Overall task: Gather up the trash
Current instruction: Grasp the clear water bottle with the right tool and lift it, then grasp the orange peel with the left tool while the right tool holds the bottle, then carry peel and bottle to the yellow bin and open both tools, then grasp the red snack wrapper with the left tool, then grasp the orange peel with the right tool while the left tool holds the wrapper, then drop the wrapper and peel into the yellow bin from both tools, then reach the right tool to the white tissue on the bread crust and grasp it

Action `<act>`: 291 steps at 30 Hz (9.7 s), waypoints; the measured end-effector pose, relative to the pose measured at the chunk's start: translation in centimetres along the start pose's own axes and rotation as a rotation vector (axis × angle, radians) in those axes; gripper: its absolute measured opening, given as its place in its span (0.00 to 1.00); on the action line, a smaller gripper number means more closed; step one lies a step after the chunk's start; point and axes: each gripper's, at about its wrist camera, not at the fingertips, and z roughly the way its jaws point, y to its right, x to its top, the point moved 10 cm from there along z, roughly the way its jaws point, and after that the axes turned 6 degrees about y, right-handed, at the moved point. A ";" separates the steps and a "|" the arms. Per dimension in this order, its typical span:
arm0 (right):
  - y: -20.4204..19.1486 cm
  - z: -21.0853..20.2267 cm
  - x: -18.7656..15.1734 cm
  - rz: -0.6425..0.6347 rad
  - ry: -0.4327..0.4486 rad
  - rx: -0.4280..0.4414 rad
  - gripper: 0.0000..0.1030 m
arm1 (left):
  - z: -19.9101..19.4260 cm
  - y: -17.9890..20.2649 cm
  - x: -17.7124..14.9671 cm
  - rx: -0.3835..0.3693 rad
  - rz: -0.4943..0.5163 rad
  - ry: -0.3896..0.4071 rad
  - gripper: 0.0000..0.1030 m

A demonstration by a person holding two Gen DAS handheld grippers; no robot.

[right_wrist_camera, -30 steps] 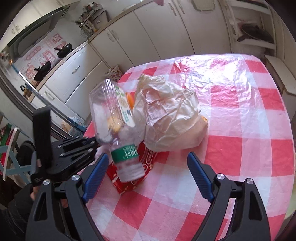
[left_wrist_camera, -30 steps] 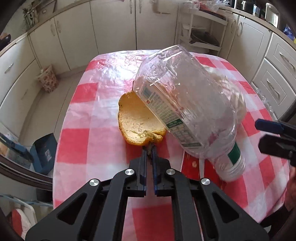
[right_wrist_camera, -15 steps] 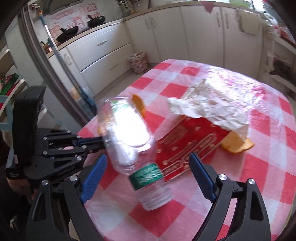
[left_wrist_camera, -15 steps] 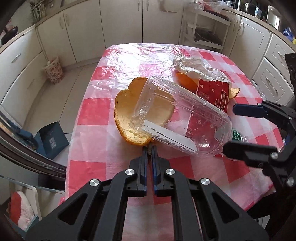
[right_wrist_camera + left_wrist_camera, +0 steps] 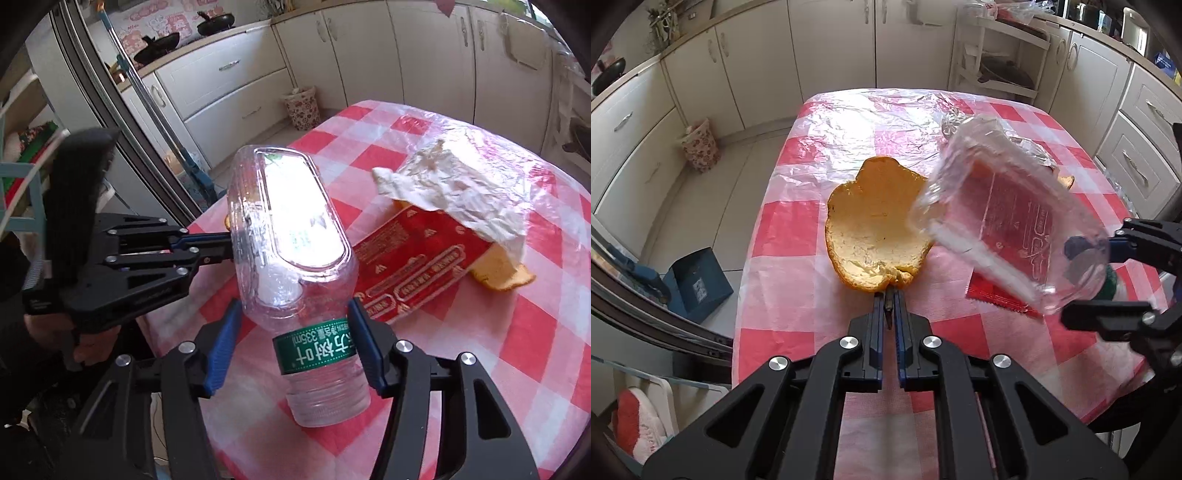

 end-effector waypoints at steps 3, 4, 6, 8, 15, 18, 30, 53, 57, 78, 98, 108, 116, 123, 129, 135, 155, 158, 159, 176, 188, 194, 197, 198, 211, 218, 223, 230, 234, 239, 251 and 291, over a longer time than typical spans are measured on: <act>1.6 -1.8 -0.4 0.013 0.011 -0.039 0.56 | -0.4 -0.1 0.0 -0.008 -0.006 0.005 0.08; 2.4 -2.2 -0.7 0.016 0.005 -0.065 0.55 | -0.6 0.0 0.1 -0.015 -0.010 0.007 0.10; 4.0 -2.7 -1.7 0.018 -0.016 -0.113 0.55 | -0.9 0.0 0.0 -0.034 -0.021 0.010 0.22; 5.2 -3.1 -2.6 0.018 -0.038 -0.151 0.55 | -1.2 -0.1 0.0 -0.059 -0.048 0.013 0.29; 6.6 -3.4 -4.4 0.005 -0.092 -0.216 0.56 | -0.5 -3.1 0.0 -0.102 -0.234 -0.015 0.42; 6.0 -3.2 -4.2 0.009 -0.084 -0.191 0.67 | 0.8 -3.5 0.4 -0.096 -0.255 -0.032 0.50; 5.6 -2.5 -2.6 0.079 -0.030 -0.116 0.72 | 3.9 -3.2 2.7 -0.236 -0.490 -0.034 0.65; 4.0 -2.0 -2.2 0.021 -0.026 -0.139 0.64 | 4.1 -2.1 3.4 -0.111 -0.458 -0.026 0.05; 4.1 -2.7 -2.2 0.030 -0.018 -0.142 0.62 | 2.2 -2.0 2.7 -0.106 -0.425 -0.015 0.05; 7.4 -9.2 -1.9 0.185 0.112 -0.131 0.57 | -5.0 5.7 4.0 -0.190 -0.319 0.050 0.05; 17.9 -20.8 -5.2 0.407 0.292 -0.346 0.56 | -6.3 22.3 7.6 -0.344 -0.147 0.045 0.05; 30.7 -20.6 -13.2 0.620 0.062 -0.552 0.57 | -3.2 34.6 8.0 -0.429 -0.051 -0.022 0.05; 35.1 -25.0 -13.5 0.799 0.204 -0.629 0.67 | 2.2 42.1 6.3 -0.434 -0.010 -0.111 0.05; 33.9 -32.7 -9.2 0.788 0.561 -0.694 0.79 | 8.2 49.5 5.5 -0.406 -0.008 -0.214 0.13; 35.0 -33.2 -8.0 0.801 0.591 -0.698 0.79 | 7.9 50.2 6.9 -0.420 -0.016 -0.188 0.30; 33.2 -31.3 -5.5 0.723 0.569 -0.664 0.79 | 2.3 42.6 7.7 -0.351 0.041 -0.011 0.47; 15.5 -3.2 1.6 0.577 0.065 -0.117 0.69 | 2.8 14.1 3.5 0.115 0.006 0.022 0.61; 15.2 -1.4 1.4 0.597 0.027 -0.114 0.59 | 3.1 12.7 3.1 0.074 -0.062 0.018 0.45; 15.2 -0.7 1.5 0.599 0.013 -0.118 0.54 | 3.1 12.1 3.0 0.058 -0.086 0.010 0.32; 15.2 -1.9 0.9 0.549 0.013 -0.152 0.06 | 4.0 8.2 4.6 -0.061 -0.047 0.015 0.64; 17.1 -4.2 -1.1 0.462 -0.038 -0.211 0.06 | 6.2 9.6 5.1 -0.156 -0.010 -0.062 0.15; 15.9 -3.6 -0.8 0.395 -0.060 -0.220 0.07 | 3.0 9.4 3.1 -0.246 -0.157 -0.044 0.01; 14.8 -3.1 -1.0 0.365 -0.084 -0.196 0.09 | 0.8 9.3 1.2 -0.263 -0.190 -0.031 0.01; 14.5 -2.9 -1.2 0.355 -0.090 -0.192 0.10 | 0.2 9.1 0.6 -0.261 -0.198 -0.025 0.01; 13.6 -0.1 -1.9 0.332 -0.083 -0.234 0.13 | -1.6 6.9 -3.1 -0.208 -0.367 -0.004 0.01; 12.1 -1.0 -1.4 0.265 -0.066 -0.214 0.07 | -2.0 7.1 -2.9 -0.230 -0.360 0.007 0.01; 11.3 -1.9 -1.4 0.234 -0.062 -0.205 0.07 | -2.9 7.4 -2.1 -0.241 -0.362 0.032 0.01; 11.6 -4.6 -1.2 0.246 -0.011 -0.208 0.07 | -4.8 8.5 -0.8 -0.209 -0.316 0.078 0.01; 12.1 -6.5 -1.3 0.256 0.021 -0.221 0.07 | -6.0 9.9 -0.2 -0.180 -0.263 0.105 0.01; 13.2 -8.5 -1.8 0.286 0.052 -0.242 0.07 | -7.5 11.6 0.5 -0.142 -0.184 0.139 0.01; 21.4 -15.3 -4.6 0.400 0.105 -0.424 0.07 | -9.5 17.7 2.4 -0.195 -0.072 0.169 0.01; 33.6 -32.3 -2.5 0.816 0.639 -0.543 0.61 | 5.8 48.3 5.7 -0.421 0.084 -0.101 0.55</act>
